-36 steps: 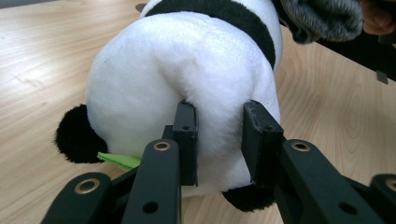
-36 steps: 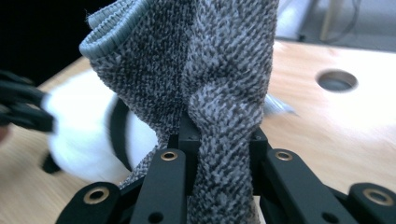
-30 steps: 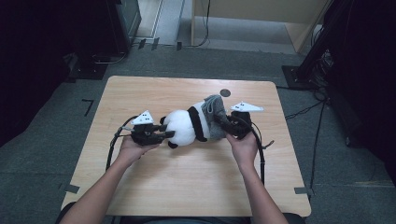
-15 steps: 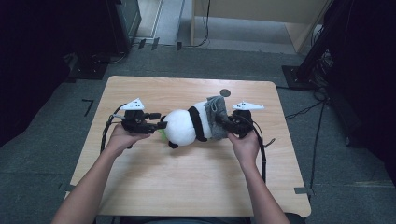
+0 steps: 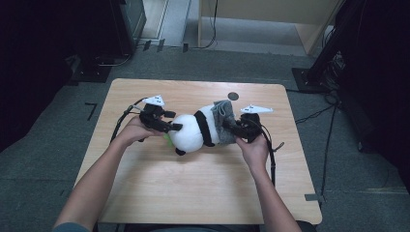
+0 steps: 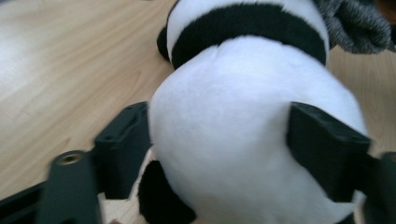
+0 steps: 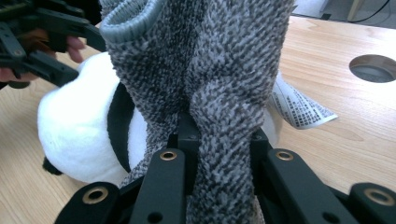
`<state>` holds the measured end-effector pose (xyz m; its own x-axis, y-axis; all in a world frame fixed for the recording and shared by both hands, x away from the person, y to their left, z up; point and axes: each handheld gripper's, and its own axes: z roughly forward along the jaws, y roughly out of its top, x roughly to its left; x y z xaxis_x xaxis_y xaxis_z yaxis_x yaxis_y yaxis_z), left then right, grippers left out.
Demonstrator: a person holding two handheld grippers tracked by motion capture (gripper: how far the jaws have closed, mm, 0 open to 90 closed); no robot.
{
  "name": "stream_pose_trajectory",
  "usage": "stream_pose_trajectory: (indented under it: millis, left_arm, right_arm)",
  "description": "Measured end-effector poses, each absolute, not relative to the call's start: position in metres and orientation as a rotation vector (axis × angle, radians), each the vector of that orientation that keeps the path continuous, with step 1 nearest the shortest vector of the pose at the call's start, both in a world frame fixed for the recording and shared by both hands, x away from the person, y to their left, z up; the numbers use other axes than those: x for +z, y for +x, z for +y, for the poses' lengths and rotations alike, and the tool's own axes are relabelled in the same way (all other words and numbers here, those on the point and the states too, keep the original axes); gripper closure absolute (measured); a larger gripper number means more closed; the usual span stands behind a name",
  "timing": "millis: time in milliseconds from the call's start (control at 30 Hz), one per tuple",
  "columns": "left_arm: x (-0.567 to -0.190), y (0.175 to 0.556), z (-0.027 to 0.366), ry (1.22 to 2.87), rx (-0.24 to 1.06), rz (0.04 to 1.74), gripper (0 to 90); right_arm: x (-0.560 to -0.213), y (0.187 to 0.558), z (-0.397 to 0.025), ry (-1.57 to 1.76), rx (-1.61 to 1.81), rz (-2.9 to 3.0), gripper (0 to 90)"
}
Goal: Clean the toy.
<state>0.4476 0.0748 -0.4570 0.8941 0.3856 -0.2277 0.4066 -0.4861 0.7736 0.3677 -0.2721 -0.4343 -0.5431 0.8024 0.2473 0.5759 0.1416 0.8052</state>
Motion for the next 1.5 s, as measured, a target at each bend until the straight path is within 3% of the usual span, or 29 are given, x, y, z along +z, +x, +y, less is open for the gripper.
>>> stream_pose_trajectory:
  millis: [233, 367, 467, 600, 700, 867, 933, 1133, 1367, 1500]
  left_arm:
    - [-0.477, 0.447, 0.067, 2.139, -0.183, 0.511, 6.8]
    - [-0.483, 0.443, 0.058, 2.163, -0.243, 0.487, 6.9]
    - [-0.480, 0.439, 0.059, 2.158, -0.229, 0.483, 18.0]
    - [-0.478, 0.425, 0.064, 2.108, -0.186, 0.486, 42.0]
    - [-0.480, 0.414, 0.067, 2.054, -0.141, 0.512, 49.2]
    - [-0.464, 0.403, 0.064, 2.037, -0.080, 0.571, 50.6]
    - [-0.461, 0.403, 0.065, 1.992, -0.116, 0.658, 50.2]
    - [-0.458, 0.395, 0.066, 1.870, -0.051, 0.837, 49.0]
    - [-0.452, 0.387, 0.064, 1.738, -0.040, 0.963, 49.0]
    - [-0.459, 0.387, 0.062, 1.701, -0.113, 1.039, 48.9]
  right_arm:
    - [-0.438, 0.370, -0.267, 1.314, 1.344, 2.189, 77.3]
    - [-0.440, 0.371, -0.265, 1.299, 1.343, 2.178, 77.2]
    - [-0.441, 0.372, -0.266, 1.306, 1.349, 2.168, 77.2]
    - [-0.439, 0.372, -0.269, 1.322, 1.376, 2.147, 76.9]
    - [-0.436, 0.371, -0.275, 1.348, 1.425, 2.111, 77.1]
    - [-0.424, 0.364, -0.274, 1.326, 1.503, 2.078, 77.2]
    - [-0.416, 0.360, -0.270, 1.288, 1.539, 2.074, 77.1]
    - [-0.405, 0.347, -0.251, 1.176, 1.590, 2.124, 77.0]
    - [-0.415, 0.331, -0.218, 1.087, 1.666, 2.222, 77.0]
    - [-0.428, 0.324, -0.194, 1.002, 1.615, 2.288, 76.9]
